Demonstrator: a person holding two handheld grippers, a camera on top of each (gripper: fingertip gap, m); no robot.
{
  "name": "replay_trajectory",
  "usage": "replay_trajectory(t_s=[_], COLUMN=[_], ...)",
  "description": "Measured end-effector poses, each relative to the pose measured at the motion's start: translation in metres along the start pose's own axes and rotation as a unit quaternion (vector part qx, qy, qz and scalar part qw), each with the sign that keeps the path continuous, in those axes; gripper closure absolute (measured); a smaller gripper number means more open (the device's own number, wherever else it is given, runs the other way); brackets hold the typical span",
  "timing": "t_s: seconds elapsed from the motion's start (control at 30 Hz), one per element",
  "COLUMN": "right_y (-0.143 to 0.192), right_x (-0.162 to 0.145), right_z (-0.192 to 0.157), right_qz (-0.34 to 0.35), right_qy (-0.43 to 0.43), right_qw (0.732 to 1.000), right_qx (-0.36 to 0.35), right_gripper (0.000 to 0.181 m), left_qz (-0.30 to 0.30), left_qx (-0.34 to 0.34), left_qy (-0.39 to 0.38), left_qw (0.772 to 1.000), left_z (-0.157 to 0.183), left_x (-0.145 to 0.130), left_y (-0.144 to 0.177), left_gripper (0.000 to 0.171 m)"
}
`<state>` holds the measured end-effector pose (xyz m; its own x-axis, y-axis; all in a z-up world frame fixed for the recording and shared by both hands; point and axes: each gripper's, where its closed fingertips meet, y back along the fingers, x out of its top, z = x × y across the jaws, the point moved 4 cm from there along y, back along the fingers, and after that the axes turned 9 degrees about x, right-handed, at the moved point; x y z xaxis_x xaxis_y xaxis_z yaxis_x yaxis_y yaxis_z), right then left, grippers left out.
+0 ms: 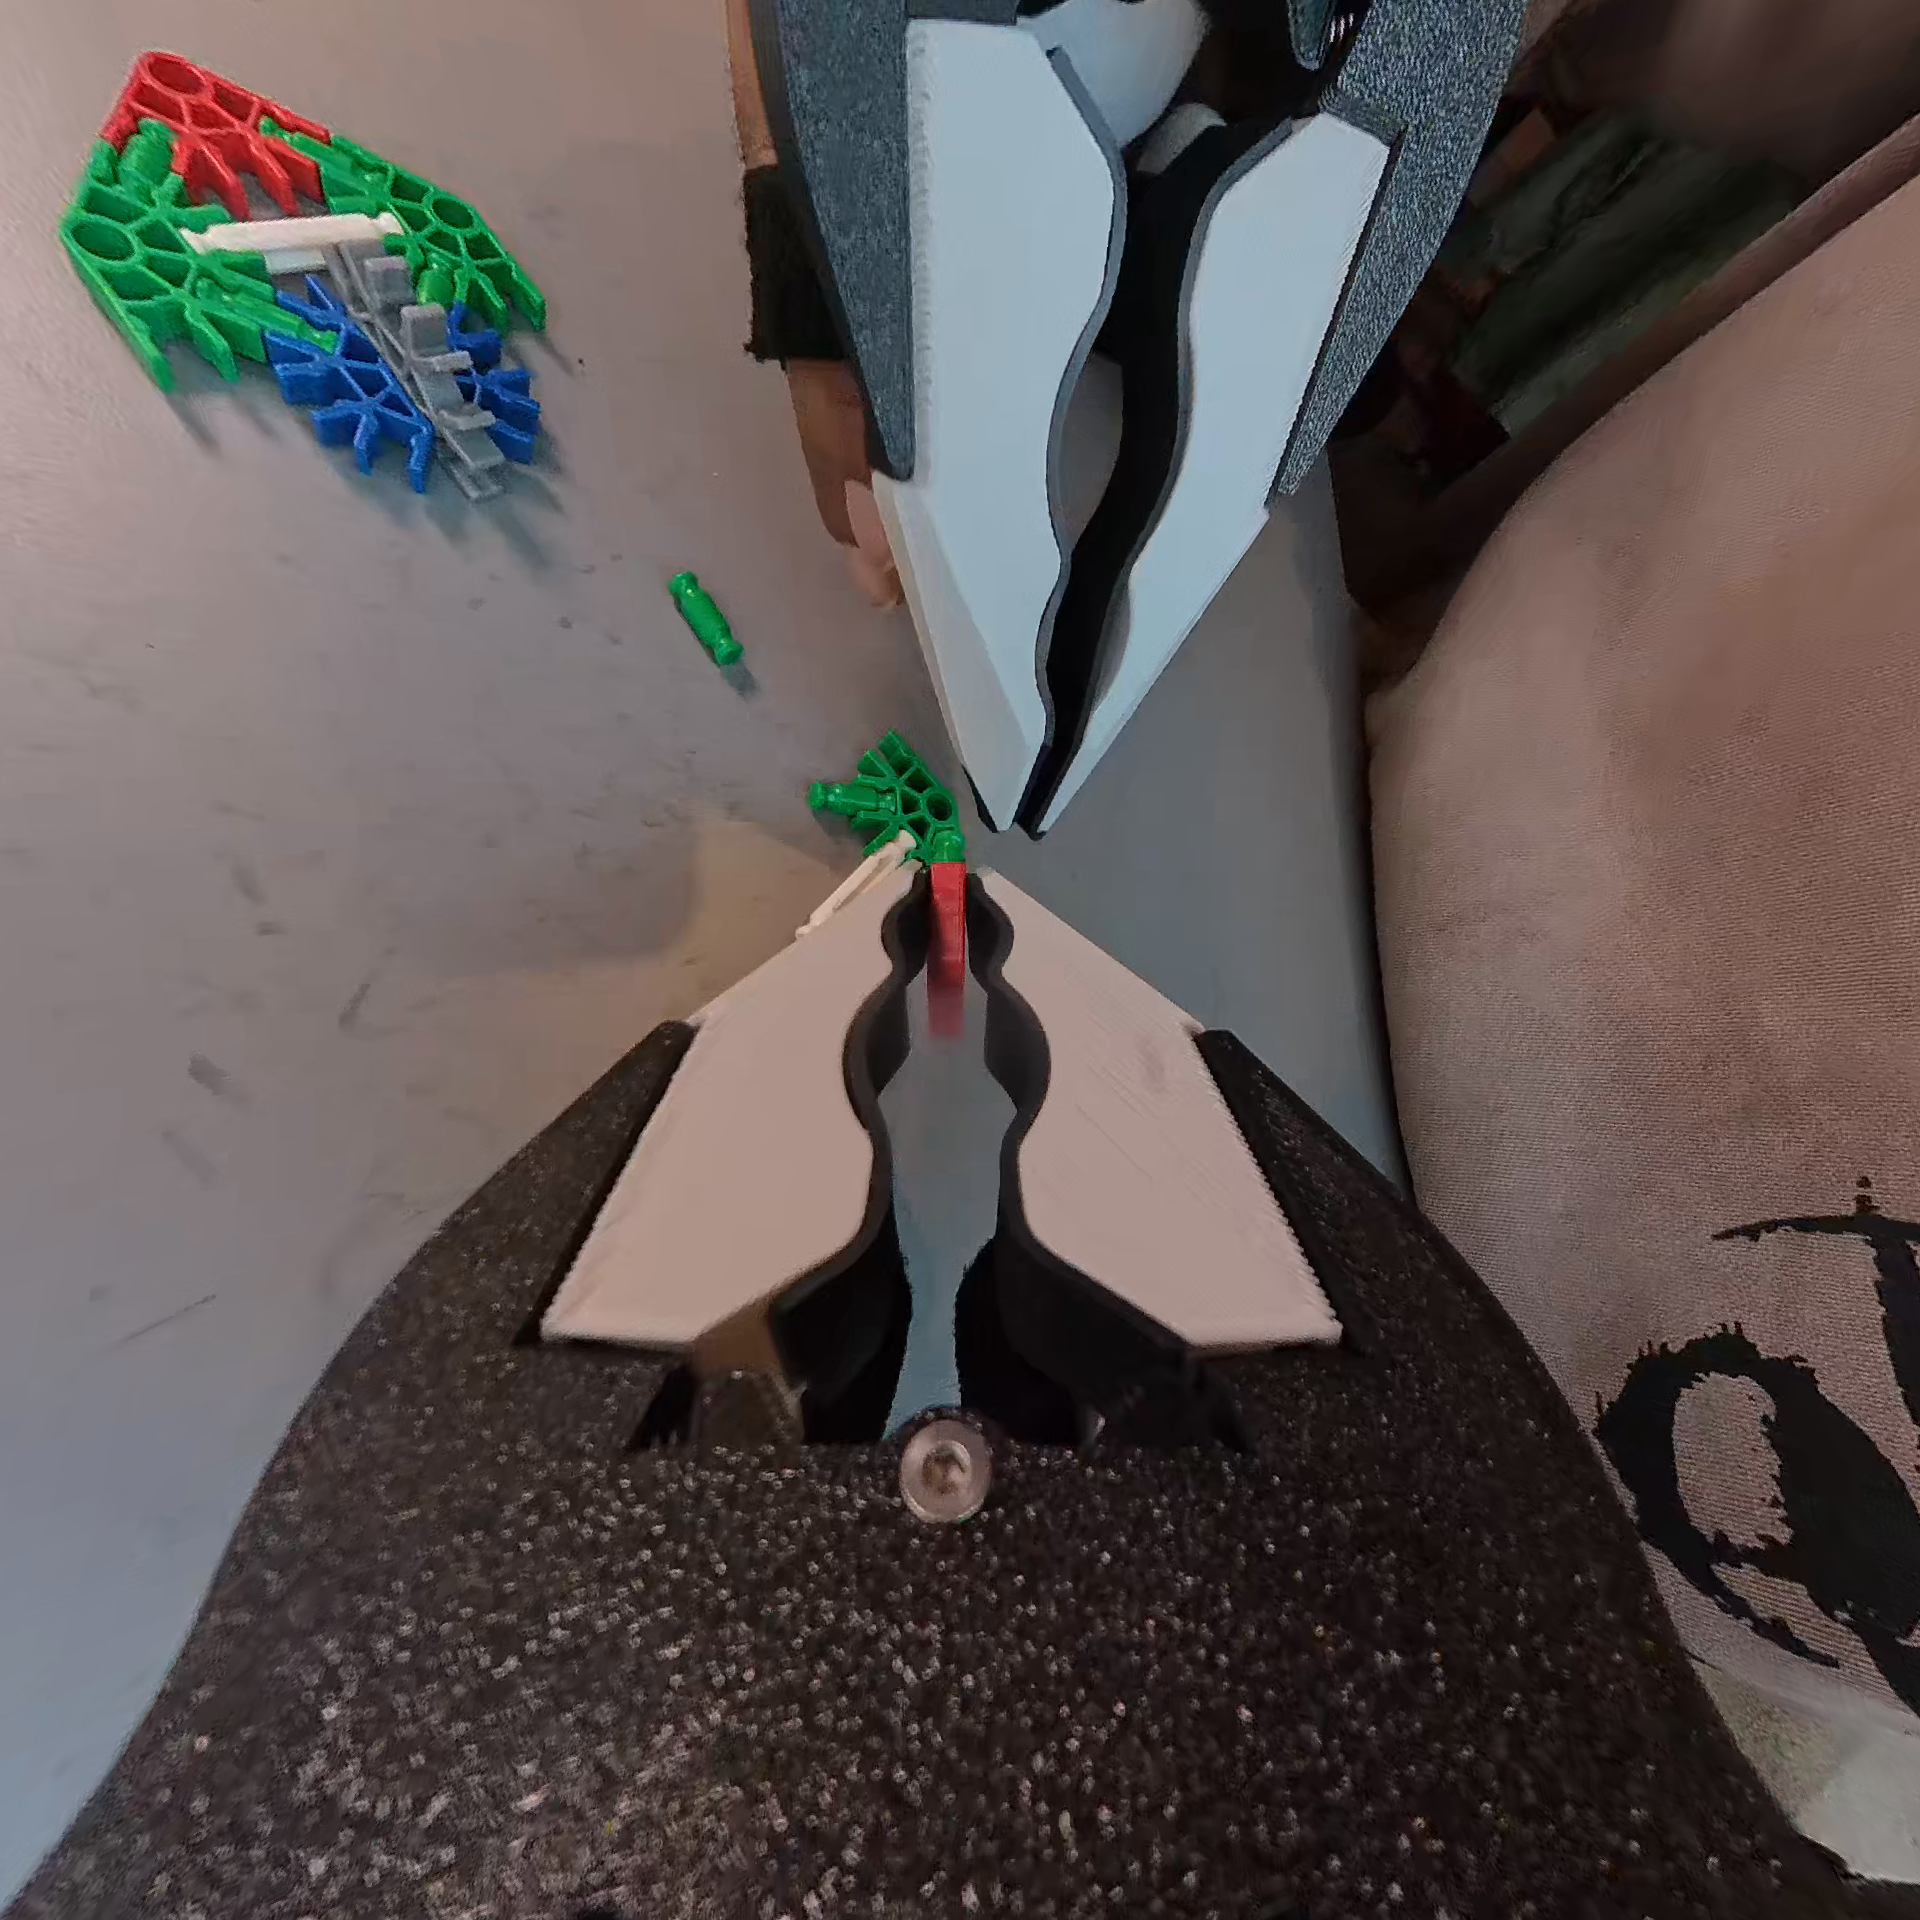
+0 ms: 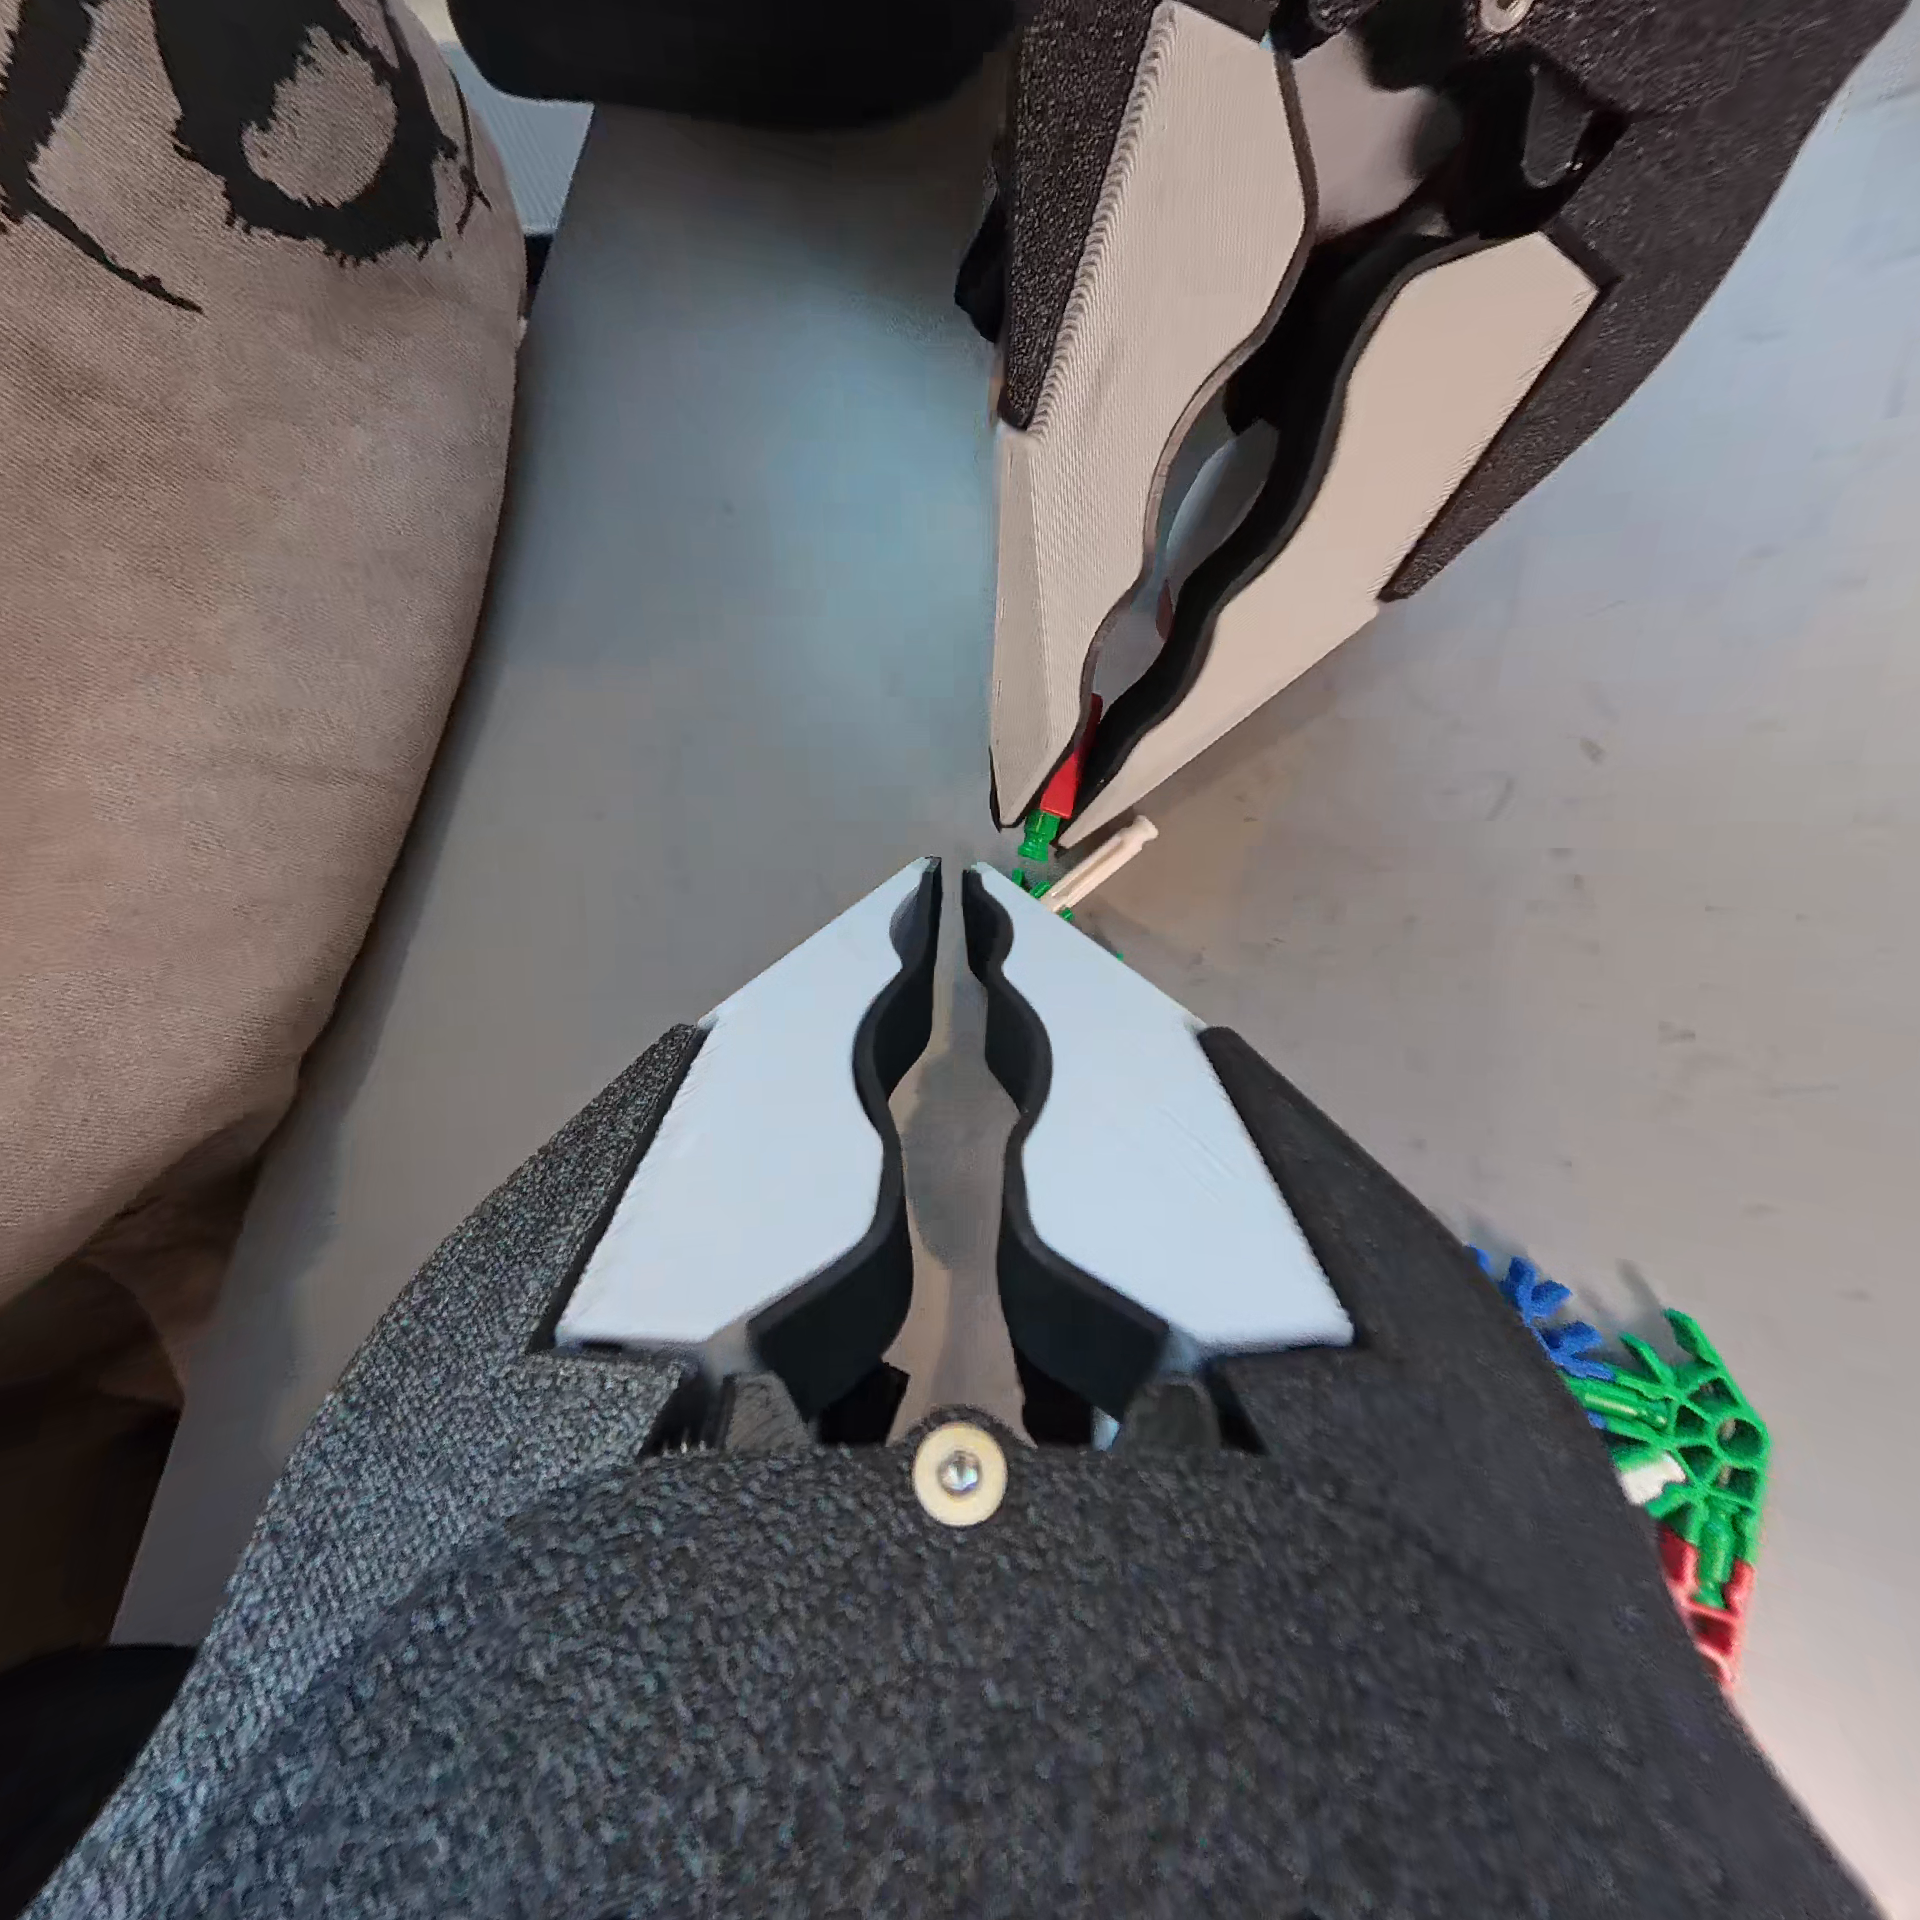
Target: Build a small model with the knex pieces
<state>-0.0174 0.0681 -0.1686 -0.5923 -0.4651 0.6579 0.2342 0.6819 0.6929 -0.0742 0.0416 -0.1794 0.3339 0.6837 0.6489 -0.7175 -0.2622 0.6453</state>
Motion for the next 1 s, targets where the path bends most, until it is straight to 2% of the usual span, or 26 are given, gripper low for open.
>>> replay_trajectory(t_s=[0.1, 0.27, 0.33, 0.43, 0.57, 0.7, 0.73, 0.77, 0.87, 0.9, 0.93, 1.0], right_y=[0.005, 0.005, 0.004, 0.002, 0.000, -0.001, 0.000, 0.003, 0.007, 0.008, 0.007, 0.005], right_x=[-0.002, -0.006, -0.007, -0.008, -0.008, -0.007, -0.006, -0.005, 0.003, 0.005, 0.005, 0.003], right_z=[-0.006, -0.012, -0.012, -0.010, -0.007, -0.001, 0.000, 0.002, -0.001, 0.000, 0.001, 0.004], right_qz=[0.022, 0.065, 0.077, 0.085, 0.091, 0.093, 0.092, 0.095, 0.118, 0.122, 0.123, 0.116], right_qy=[0.017, 0.023, 0.018, 0.019, 0.018, 0.019, 0.021, 0.029, 0.043, 0.044, 0.044, 0.036], right_qw=[0.999, 0.993, 0.991, 0.988, 0.985, 0.982, 0.980, 0.976, 0.973, 0.972, 0.972, 0.972], right_qx=[-0.041, -0.094, -0.107, -0.126, -0.144, -0.164, -0.174, -0.192, -0.194, -0.195, -0.198, -0.201], right_gripper=[0.161, 0.145, 0.136, 0.132, 0.131, 0.134, 0.149, 0.181, 0.181, 0.181, 0.181, 0.164], left_qz=[0.009, 0.024, 0.026, 0.028, 0.027, -0.015, -0.024, -0.035, -0.061, -0.055, -0.056, -0.056], left_qx=[0.010, 0.037, 0.056, 0.088, 0.120, 0.135, 0.141, 0.152, 0.189, 0.191, 0.188, 0.188], left_qy=[-0.009, -0.007, -0.014, -0.042, -0.070, -0.095, -0.106, -0.118, -0.150, -0.158, -0.160, -0.169], left_qw=[1.000, 0.999, 0.998, 0.995, 0.990, 0.986, 0.984, 0.981, 0.969, 0.967, 0.967, 0.966], left_z=[0.001, -0.005, -0.007, -0.008, -0.010, -0.008, -0.007, -0.007, -0.011, -0.010, -0.010, -0.010], left_x=[-0.001, -0.003, -0.003, -0.003, -0.005, -0.014, -0.016, -0.019, -0.025, -0.024, -0.024, -0.024], left_y=[0.005, 0.013, 0.015, 0.020, 0.021, 0.017, 0.017, 0.018, 0.013, 0.011, 0.011, 0.010], left_gripper=[0.167, 0.166, 0.156, 0.142, 0.139, 0.139, 0.139, 0.139, 0.140, 0.149, 0.149, 0.149])
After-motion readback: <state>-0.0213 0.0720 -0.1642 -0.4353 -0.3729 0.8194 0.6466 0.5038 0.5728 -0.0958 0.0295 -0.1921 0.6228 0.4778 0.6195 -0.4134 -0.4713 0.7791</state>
